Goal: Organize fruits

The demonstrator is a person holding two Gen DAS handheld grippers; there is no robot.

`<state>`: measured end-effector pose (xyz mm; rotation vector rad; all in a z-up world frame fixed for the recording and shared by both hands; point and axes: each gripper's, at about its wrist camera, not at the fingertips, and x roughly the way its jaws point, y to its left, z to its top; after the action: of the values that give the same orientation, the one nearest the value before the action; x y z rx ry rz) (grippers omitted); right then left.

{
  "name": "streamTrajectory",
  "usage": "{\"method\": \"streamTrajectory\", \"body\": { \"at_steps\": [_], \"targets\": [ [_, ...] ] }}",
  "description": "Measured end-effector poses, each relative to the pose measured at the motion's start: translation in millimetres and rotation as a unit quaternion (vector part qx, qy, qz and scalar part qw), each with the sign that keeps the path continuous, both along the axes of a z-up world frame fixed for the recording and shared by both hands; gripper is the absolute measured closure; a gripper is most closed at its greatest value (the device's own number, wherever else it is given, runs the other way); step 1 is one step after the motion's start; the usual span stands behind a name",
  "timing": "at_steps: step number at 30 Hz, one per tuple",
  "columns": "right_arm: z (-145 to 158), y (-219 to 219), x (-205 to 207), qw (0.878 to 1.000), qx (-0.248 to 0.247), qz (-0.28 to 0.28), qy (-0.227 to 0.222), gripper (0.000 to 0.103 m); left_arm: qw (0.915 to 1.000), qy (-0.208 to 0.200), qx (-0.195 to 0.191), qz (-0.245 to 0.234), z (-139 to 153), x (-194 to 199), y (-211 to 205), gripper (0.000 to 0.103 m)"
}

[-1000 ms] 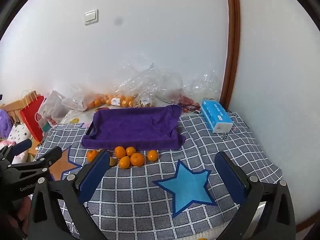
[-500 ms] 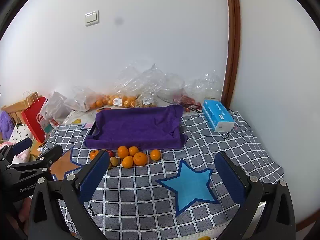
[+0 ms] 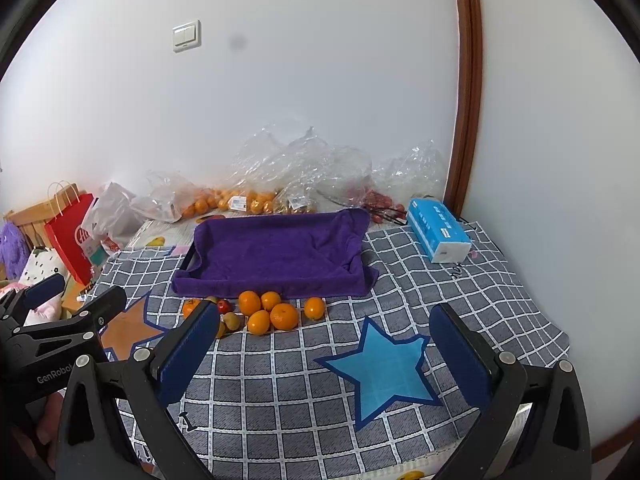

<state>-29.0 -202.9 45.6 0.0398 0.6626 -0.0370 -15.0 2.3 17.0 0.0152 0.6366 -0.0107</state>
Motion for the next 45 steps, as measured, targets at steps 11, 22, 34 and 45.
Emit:
{"method": "streamTrajectory", "body": {
  "at_steps": [11,22,34,45],
  "targets": [
    [1.1,1.1,-2.1,1.0,0.001,0.001,-0.003,0.0,1.0,-0.004,-0.003,0.0,2.2,-1.2,-0.5,0.0],
    [5.0,1.8,-4.0,1.0,0.0,0.0,-0.007,0.0,1.0,-0.006,-0.004,0.0,3.3,-3.2,-2.1,0.0],
    [5.8,3.3,-5.0,1.0,0.0,0.002,-0.007,0.0,1.0,-0.007,-0.005,-0.001,4.7,-3.6,-2.4,0.0],
    [4.1,7.5,-3.0,1.0,-0.005,0.007,-0.006,0.0,0.9998,-0.015,-0.013,0.001,9.0,-9.3,0.8,0.0]
  ]
}}
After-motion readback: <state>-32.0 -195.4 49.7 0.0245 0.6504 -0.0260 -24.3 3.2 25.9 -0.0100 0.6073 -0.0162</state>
